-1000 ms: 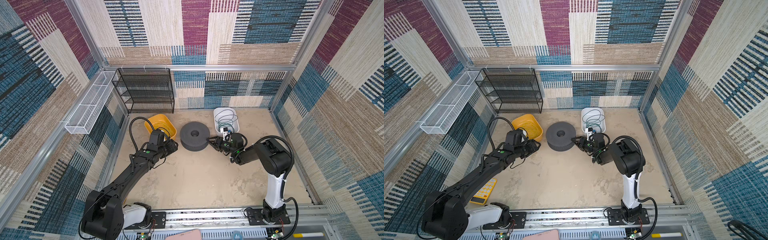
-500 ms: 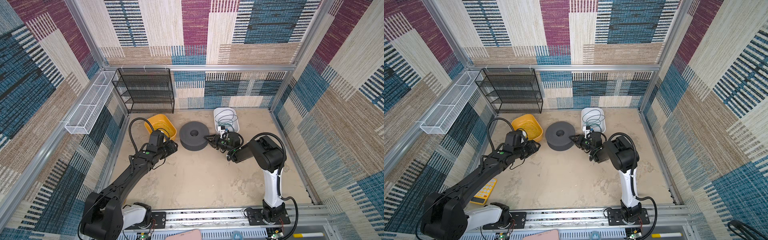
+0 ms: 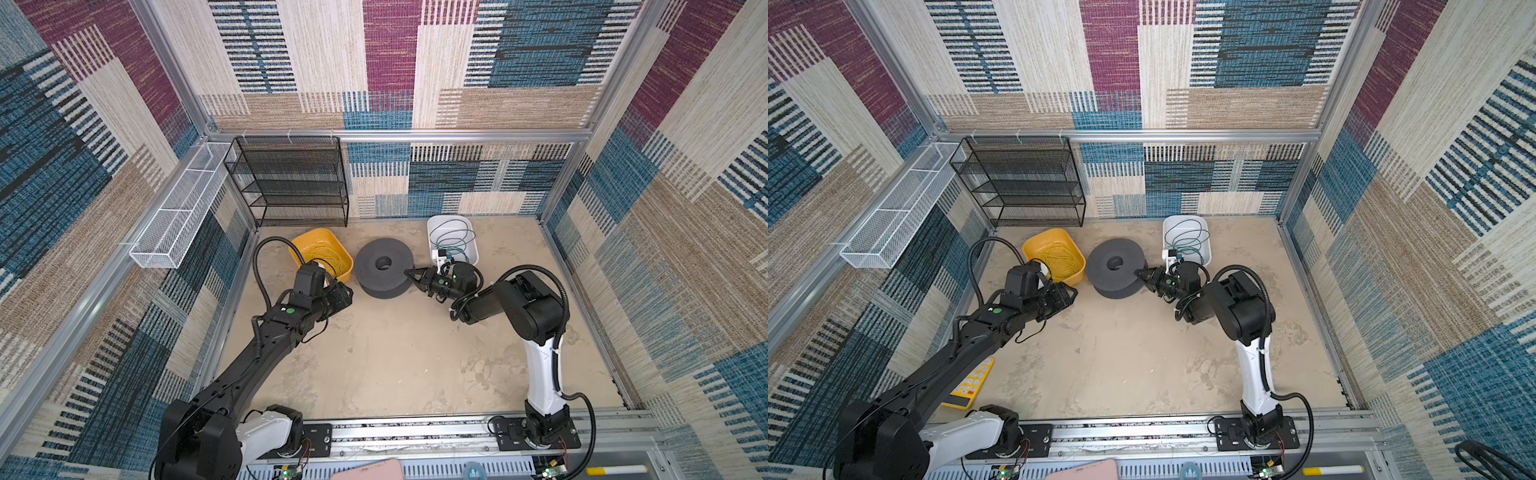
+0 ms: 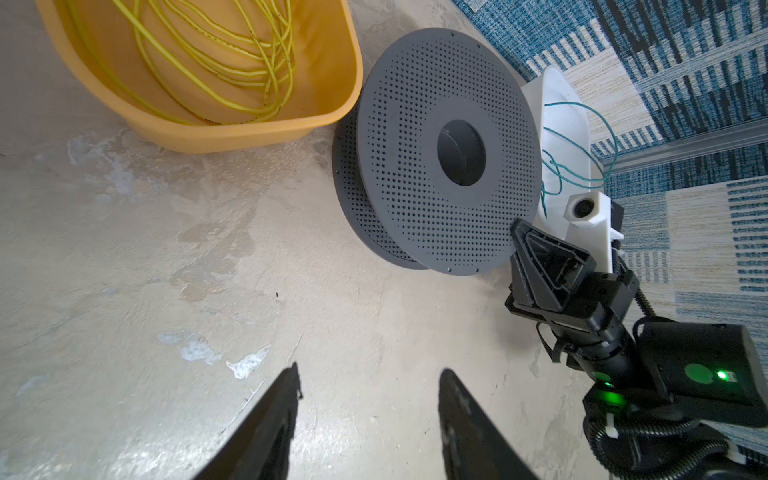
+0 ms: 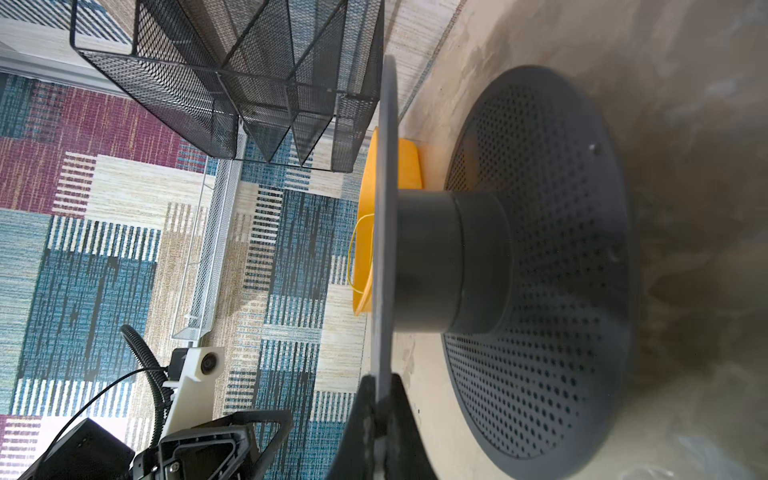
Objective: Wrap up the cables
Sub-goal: 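Close the right gripper on the gray spool's upper flange, then drag the gray spool nearer the robot with the right gripper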
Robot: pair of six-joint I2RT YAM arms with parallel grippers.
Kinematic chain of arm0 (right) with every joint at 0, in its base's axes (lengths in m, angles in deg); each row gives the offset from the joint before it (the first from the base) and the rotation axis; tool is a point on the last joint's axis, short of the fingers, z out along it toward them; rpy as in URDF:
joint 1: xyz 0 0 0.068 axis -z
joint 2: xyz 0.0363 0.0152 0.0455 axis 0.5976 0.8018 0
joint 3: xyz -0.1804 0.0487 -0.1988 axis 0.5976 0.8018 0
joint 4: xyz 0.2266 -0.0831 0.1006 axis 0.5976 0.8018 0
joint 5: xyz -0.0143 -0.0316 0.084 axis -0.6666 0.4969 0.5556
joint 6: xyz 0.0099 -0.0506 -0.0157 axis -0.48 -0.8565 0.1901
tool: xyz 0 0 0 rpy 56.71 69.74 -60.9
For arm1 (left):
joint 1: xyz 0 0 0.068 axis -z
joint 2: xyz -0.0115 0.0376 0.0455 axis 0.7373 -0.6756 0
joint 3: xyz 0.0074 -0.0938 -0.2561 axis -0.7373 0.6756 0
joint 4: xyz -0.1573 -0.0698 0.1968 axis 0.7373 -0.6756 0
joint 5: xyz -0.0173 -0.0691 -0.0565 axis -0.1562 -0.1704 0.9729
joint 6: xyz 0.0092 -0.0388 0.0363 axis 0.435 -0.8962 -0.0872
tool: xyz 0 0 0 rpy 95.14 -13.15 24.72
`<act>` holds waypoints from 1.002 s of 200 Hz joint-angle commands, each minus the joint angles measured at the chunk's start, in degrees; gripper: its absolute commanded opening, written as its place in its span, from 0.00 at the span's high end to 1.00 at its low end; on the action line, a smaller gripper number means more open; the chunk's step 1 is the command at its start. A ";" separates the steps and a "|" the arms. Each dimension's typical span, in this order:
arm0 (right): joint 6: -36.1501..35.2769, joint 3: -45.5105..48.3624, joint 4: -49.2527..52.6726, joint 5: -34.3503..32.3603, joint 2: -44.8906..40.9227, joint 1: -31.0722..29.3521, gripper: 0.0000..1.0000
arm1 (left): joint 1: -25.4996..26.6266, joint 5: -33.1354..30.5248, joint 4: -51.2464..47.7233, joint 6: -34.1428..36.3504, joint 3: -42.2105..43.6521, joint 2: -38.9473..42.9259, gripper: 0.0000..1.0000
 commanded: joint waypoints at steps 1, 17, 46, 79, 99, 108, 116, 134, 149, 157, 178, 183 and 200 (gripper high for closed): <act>-0.25 1.44 -3.69 0.88 -1.80 -0.11 1.00 | -0.04 -0.85 -0.66 1.41 0.08 0.80 0.44; 0.48 3.75 -4.81 1.33 -3.81 -0.09 1.00 | -0.03 -1.20 -1.02 1.61 -0.15 1.17 0.44; 1.33 8.69 -5.88 3.63 -8.96 -0.09 1.00 | -0.05 -1.41 -2.31 2.32 -1.70 1.61 0.44; 4.01 15.85 -9.83 7.10 -14.52 -0.10 1.00 | -0.07 -0.72 -2.72 2.77 -2.68 2.05 0.44; 4.05 21.62 -11.19 8.12 -19.04 -0.09 1.00 | -0.03 0.05 -2.52 2.48 -2.65 2.22 0.44; 3.69 24.34 -10.98 8.27 -21.52 -0.09 1.00 | -0.09 0.37 -2.27 2.10 -2.40 2.24 0.44; 3.45 26.63 -10.92 8.55 -23.37 -0.09 1.00 | -0.10 0.97 -1.81 1.80 -2.10 2.23 0.44; 2.53 32.17 -9.97 8.64 -27.66 -0.14 1.00 | -0.04 2.24 -0.67 0.71 -1.28 1.98 0.44; 1.51 36.68 -9.01 8.50 -31.35 -0.09 1.00 | 0.07 3.91 0.73 -0.08 -0.30 1.46 0.44; 0.97 38.76 -8.33 8.32 -33.45 -0.09 1.00 | 0.12 5.39 1.73 -0.33 0.32 1.04 0.44; 0.87 43.77 -6.96 7.81 -39.06 -0.11 1.00 | 0.82 7.75 4.27 -0.84 2.15 0.09 0.44; 0.95 44.77 -6.32 7.52 -40.51 -0.09 1.00 | 1.14 7.81 4.79 -0.95 2.59 -0.13 0.45; -0.11 47.31 -1.97 6.71 -46.16 -0.16 1.00 | 2.29 7.57 6.09 -1.36 3.91 -0.47 0.45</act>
